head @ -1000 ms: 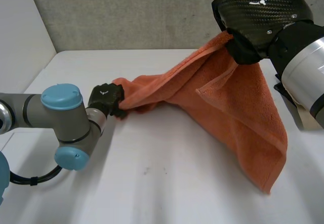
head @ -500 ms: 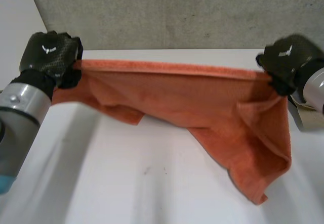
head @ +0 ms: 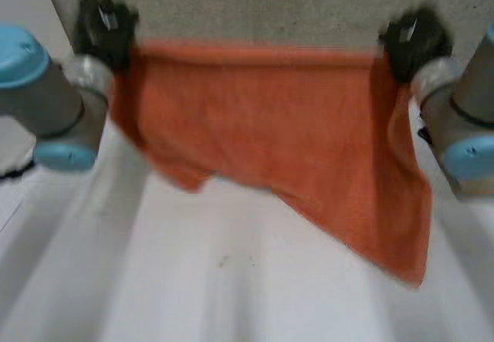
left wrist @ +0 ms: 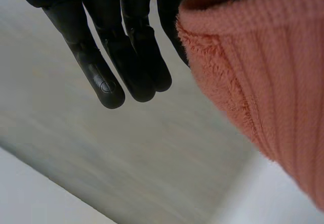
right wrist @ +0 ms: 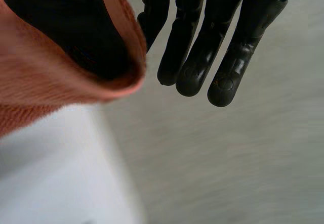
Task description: Fold the laundry.
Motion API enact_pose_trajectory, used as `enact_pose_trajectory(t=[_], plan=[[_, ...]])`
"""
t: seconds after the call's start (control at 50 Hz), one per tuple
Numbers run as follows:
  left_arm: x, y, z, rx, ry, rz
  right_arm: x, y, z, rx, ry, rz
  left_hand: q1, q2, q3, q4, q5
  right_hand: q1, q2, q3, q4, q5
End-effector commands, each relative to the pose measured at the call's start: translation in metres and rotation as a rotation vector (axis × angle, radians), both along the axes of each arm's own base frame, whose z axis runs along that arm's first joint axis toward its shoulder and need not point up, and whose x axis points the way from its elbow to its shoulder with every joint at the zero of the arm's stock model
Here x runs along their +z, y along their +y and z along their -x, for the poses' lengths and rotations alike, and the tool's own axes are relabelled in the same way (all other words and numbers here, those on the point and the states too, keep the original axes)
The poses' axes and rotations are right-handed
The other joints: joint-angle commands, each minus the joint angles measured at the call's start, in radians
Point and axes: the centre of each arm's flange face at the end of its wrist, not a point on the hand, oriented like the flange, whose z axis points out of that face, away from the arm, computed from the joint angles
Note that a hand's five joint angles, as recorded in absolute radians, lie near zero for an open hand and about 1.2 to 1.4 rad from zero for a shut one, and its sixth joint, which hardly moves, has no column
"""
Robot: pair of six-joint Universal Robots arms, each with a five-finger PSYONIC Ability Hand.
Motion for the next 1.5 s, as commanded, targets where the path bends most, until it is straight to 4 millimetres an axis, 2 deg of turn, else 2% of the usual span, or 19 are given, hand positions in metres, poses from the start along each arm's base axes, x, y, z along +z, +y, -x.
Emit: enact_pose_trajectory(t=[0.02,0.06,0.12,0.2,0.26,0.38,0.48,0.52,0.54,0.62,0.68,0.74,0.82,0.84,0.92,1.18,1.36,1.44,1.5], plan=[[0.118,-0.001,0.001,-0.005,0.179,0.613,0.113,-0.006,-0.002,-0.008,-0.191,0.611,0.245,0.200,0.204,0.195,0.253,0.418,0.218,0.213,0.207,0.235],[0.124,0.008,0.001,-0.016,0.178,0.617,0.119,-0.001,-0.002,-0.001,-0.193,0.622,0.245,0.200,0.204,0.195,0.253,0.418,0.218,0.213,0.207,0.235],[0.114,0.012,0.000,-0.020,0.162,0.556,0.117,0.004,-0.005,0.017,-0.185,0.592,0.245,0.200,0.204,0.195,0.253,0.418,0.218,0.213,0.207,0.235],[0.076,0.020,-0.001,-0.027,0.124,0.398,0.097,0.017,-0.009,0.049,-0.158,0.486,0.245,0.200,0.204,0.195,0.253,0.418,0.218,0.213,0.207,0.235],[0.056,0.027,-0.006,-0.028,0.114,0.326,0.070,0.024,-0.009,0.061,-0.130,0.379,0.245,0.200,0.204,0.195,0.253,0.418,0.218,0.213,0.207,0.235],[-0.016,0.048,-0.013,-0.032,0.060,0.103,-0.002,0.040,-0.007,0.129,-0.130,0.105,0.245,0.200,0.204,0.195,0.253,0.418,0.218,0.213,0.207,0.235],[-0.066,0.067,-0.016,-0.040,0.012,-0.043,-0.042,0.056,-0.003,0.169,-0.163,-0.088,0.245,0.200,0.204,0.195,0.253,0.418,0.218,0.213,0.207,0.235],[-0.092,0.072,-0.017,-0.040,-0.015,-0.118,-0.054,0.059,-0.003,0.175,-0.181,-0.149,0.245,0.200,0.204,0.195,0.253,0.418,0.218,0.213,0.207,0.235],[-0.102,0.074,-0.017,-0.041,-0.025,-0.144,-0.069,0.061,-0.002,0.178,-0.201,-0.214,0.245,0.200,0.204,0.195,0.253,0.418,0.218,0.213,0.207,0.235],[-0.130,0.081,-0.011,-0.059,-0.053,-0.219,-0.104,0.052,0.004,0.141,-0.273,-0.354,0.245,0.200,0.204,0.195,0.253,0.418,0.218,0.213,0.207,0.235],[-0.137,0.084,-0.009,-0.066,-0.061,-0.239,-0.119,0.043,0.019,0.082,-0.351,-0.431,0.245,0.200,0.204,0.195,0.253,0.418,0.218,0.213,0.207,0.235],[-0.139,0.084,-0.011,-0.062,-0.062,-0.245,-0.122,0.040,0.025,0.059,-0.407,-0.469,0.245,0.200,0.204,0.195,0.253,0.418,0.218,0.213,0.207,0.235],[-0.140,0.084,-0.013,-0.058,-0.062,-0.261,-0.127,0.039,0.030,0.026,-0.513,-0.532,0.245,0.200,0.204,0.195,0.253,-0.026,-0.226,-0.231,-0.237,-0.208],[-0.141,0.085,-0.013,-0.056,-0.064,-0.269,-0.129,0.037,0.034,0.001,-0.558,-0.557,0.245,0.200,0.204,0.195,0.253,-0.254,-0.454,-0.459,-0.465,-0.436],[-0.142,0.085,-0.014,-0.054,-0.067,-0.279,-0.131,0.035,0.047,-0.058,-0.653,-0.618,0.245,0.200,0.204,0.195,0.253,-0.447,-0.646,-0.652,-0.658,-0.629],[-0.144,0.087,-0.018,-0.045,-0.076,-0.316,-0.139,0.038,0.072,-0.191,-0.735,-0.756,0.245,0.200,0.204,0.195,0.253,-0.435,-0.635,-0.641,-0.646,-0.618],[-0.142,0.084,-0.021,-0.035,-0.068,-0.319,-0.147,0.046,0.078,-0.205,-0.731,-0.799,0.245,0.200,0.204,0.195,0.253,-0.412,-0.612,-0.617,-0.623,-0.594],[-0.141,0.082,-0.023,-0.029,-0.066,-0.316,-0.152,0.047,0.078,-0.200,-0.704,-0.799,0.245,0.200,0.204,0.195,0.253,-0.359,-0.559,-0.565,-0.570,-0.542],[-0.141,0.081,-0.024,-0.026,-0.063,-0.317,-0.158,0.044,0.079,-0.198,-0.672,-0.784,0.245,0.200,0.204,0.195,0.253,-0.204,-0.404,-0.409,-0.415,-0.386]])
